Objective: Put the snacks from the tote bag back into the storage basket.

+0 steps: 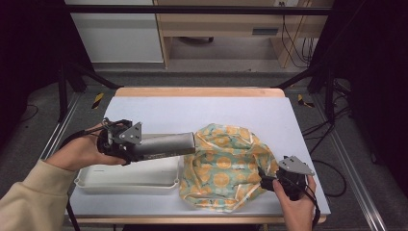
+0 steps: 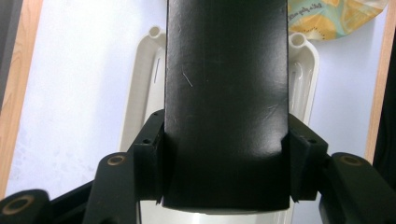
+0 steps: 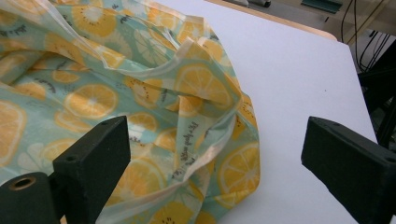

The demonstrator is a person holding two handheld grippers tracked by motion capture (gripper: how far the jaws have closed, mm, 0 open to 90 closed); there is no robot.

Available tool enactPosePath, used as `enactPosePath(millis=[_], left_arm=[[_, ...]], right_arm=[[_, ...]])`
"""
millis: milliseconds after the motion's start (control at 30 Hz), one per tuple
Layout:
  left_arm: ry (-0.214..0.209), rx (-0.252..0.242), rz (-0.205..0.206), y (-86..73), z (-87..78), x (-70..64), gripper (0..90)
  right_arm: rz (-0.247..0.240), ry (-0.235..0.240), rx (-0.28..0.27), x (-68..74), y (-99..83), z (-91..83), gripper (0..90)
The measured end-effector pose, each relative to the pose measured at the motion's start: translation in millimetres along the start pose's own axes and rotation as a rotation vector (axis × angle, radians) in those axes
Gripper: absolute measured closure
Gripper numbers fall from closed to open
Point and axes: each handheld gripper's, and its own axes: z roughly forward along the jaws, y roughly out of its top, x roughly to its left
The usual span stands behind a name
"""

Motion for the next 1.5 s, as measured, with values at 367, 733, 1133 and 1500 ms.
enactPosePath(millis=[367,733,1133,1500], left_arm=[[0.016,0.021,-0.018,-19.8,-3.5,4.3,43.2],[0.012,0.046,-0.018,-37.3,3.1,7.3,43.2],[0.0,0.046,-0.055,-56.3,13.0,8.3,43.2],[-0.023,0.065,-0.053,-68.5,26.3,5.8,43.2]], right_arm=[[0.045,-0.004,0.007,-5.7,-13.0,-1.9,7.7],[0.063,-0.021,0.006,-8.8,-19.9,-7.1,6.7],[0.071,-0.013,-0.02,-9.2,-20.9,-14.8,6.3],[0.086,-0.015,-0.006,-14.6,-26.7,-18.2,5.9]])
